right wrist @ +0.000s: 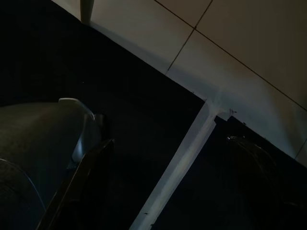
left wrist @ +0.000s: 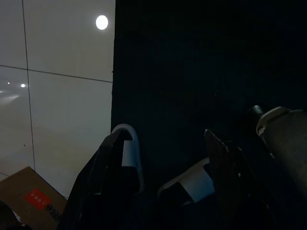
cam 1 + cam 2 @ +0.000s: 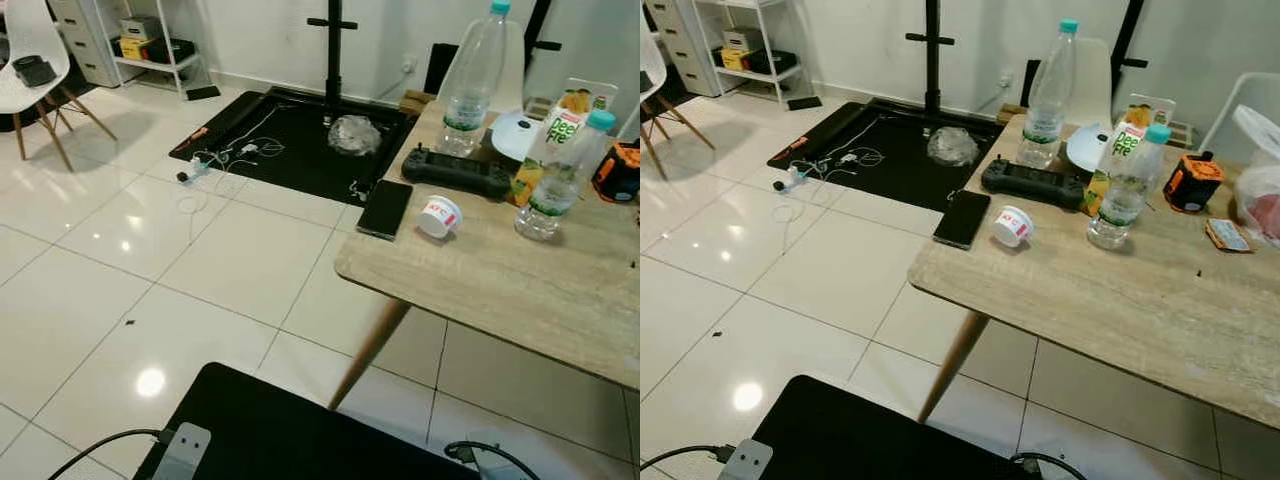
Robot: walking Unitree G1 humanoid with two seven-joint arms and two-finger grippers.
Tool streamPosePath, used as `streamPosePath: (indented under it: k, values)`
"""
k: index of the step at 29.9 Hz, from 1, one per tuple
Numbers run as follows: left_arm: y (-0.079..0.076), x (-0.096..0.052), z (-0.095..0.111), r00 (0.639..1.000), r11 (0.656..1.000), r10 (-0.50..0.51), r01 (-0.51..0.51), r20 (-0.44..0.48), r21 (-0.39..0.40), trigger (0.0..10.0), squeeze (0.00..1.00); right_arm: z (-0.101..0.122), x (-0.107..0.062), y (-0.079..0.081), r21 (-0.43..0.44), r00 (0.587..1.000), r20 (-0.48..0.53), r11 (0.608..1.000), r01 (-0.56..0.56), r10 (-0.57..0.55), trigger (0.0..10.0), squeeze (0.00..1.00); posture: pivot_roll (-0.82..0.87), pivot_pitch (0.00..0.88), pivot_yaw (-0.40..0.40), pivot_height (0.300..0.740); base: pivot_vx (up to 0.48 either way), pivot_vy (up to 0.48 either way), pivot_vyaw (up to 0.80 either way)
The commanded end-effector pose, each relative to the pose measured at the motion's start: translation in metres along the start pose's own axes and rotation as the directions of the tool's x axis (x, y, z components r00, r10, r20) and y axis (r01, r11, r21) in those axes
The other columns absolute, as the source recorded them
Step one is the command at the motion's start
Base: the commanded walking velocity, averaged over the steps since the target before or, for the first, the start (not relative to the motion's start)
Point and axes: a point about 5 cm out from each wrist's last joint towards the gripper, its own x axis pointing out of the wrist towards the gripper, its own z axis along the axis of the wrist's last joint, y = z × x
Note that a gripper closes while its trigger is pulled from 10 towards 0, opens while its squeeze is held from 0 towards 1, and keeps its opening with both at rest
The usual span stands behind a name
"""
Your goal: Restocking fridge
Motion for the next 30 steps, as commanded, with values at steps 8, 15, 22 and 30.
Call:
streamPosePath:
  k: [8, 15, 22, 30]
  values:
    - [0.001, 0.001, 0.000, 1.000, 0.984, 0.011, -0.014, -0.013, -0.176, 10.0, 0.00, -0.002, -0.001, 0.000, 0.004, 1.000, 0.007, 1.000, 0.002, -0.002, 10.0, 0.00, 0.09, 0.021, -0.012, 0.706, 0.000, 0.000, 0.00]
    - [0.007, 0.003, 0.013, 1.000, 0.995, 0.016, -0.013, 0.025, -0.096, 10.0, 0.00, -0.001, -0.001, 0.000, 0.009, 1.000, 0.010, 1.000, 0.002, -0.002, 10.0, 0.00, 0.09, 0.020, -0.011, 0.706, 0.000, 0.000, 0.00]
    - [-0.003, 0.003, 0.012, 0.999, 1.000, -0.026, 0.025, 0.026, 0.019, 10.0, 0.00, 0.000, 0.000, 0.000, 0.009, 1.000, 0.011, 1.000, 0.002, -0.002, 10.0, 0.00, 0.09, 0.009, -0.010, 0.706, 0.000, 0.000, 0.00]
    - [-0.001, 0.001, 0.007, 1.000, 1.000, -0.015, 0.015, 0.016, 0.021, 10.0, 0.00, 0.004, 0.001, 0.000, 0.010, 1.000, 0.015, 1.000, 0.002, -0.002, 10.0, 0.00, 0.09, 0.000, -0.009, 0.706, 0.000, 0.000, 0.00]
